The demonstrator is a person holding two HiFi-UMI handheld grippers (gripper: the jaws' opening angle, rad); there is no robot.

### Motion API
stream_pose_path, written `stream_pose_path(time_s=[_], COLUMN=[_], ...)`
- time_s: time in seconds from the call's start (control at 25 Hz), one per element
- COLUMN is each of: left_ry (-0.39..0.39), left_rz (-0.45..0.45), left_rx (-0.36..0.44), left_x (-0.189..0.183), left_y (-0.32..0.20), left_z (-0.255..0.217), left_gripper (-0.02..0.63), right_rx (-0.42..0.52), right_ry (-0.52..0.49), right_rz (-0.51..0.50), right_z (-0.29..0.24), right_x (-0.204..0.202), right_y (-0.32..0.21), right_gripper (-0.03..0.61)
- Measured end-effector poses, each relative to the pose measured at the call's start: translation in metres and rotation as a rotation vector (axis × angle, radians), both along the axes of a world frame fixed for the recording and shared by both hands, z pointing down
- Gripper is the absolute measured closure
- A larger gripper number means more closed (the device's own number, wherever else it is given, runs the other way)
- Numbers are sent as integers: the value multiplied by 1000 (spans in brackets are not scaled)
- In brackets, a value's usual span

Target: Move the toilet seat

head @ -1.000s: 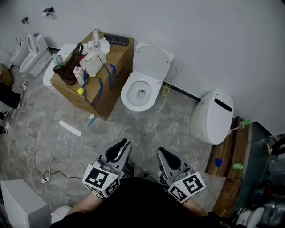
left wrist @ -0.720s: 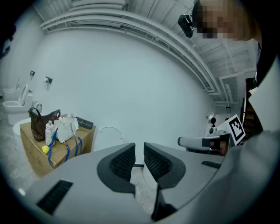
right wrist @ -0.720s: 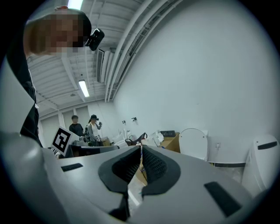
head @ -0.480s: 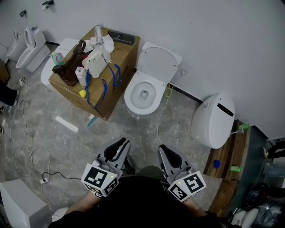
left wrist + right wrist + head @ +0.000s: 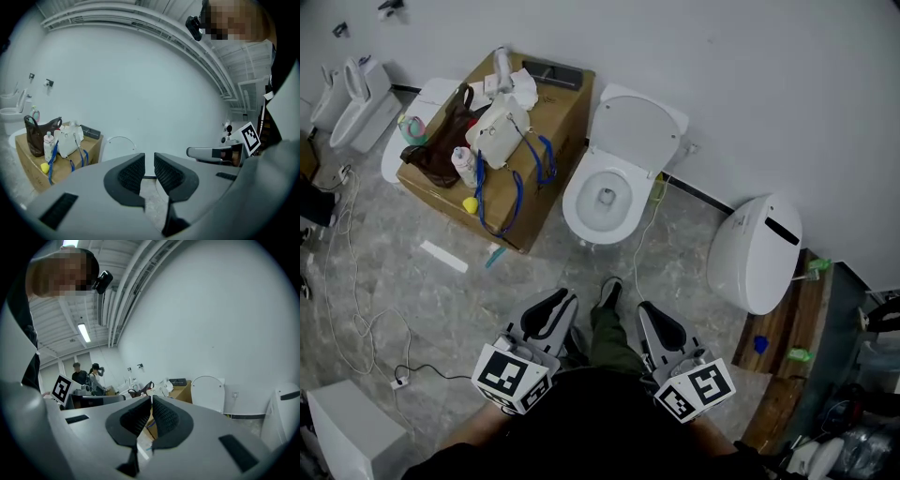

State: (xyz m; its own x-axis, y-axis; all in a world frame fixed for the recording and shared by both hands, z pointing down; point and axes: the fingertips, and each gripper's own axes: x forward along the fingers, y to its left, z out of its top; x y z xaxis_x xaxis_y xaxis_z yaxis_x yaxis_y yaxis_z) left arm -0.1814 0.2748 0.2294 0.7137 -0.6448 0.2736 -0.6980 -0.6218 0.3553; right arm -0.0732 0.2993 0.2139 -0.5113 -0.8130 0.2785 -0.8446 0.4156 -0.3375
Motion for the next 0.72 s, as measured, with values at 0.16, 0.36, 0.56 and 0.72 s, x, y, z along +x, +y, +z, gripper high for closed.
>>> stream_pose_path(time_s=[0.16, 0.36, 0.56, 0.72], left_ry=[4, -17, -39, -33], left_rz=[-12, -31, -35, -65], left_rx=[12, 55, 78, 59], left_x=[10, 26, 50, 70], left_y=[-40, -94, -149, -195], left_z=[-1, -8, -15, -8], left_gripper=[543, 557, 581, 580], right_rx=[-5, 6, 30, 39], right_ry=[-9, -33, -27, 26], right_rz=[-10, -45, -65, -74], right_z=[8, 8, -3, 1], right_x=[12, 27, 55, 85], right_y=[-43, -106, -173, -224], right_gripper=[540, 540, 540, 540])
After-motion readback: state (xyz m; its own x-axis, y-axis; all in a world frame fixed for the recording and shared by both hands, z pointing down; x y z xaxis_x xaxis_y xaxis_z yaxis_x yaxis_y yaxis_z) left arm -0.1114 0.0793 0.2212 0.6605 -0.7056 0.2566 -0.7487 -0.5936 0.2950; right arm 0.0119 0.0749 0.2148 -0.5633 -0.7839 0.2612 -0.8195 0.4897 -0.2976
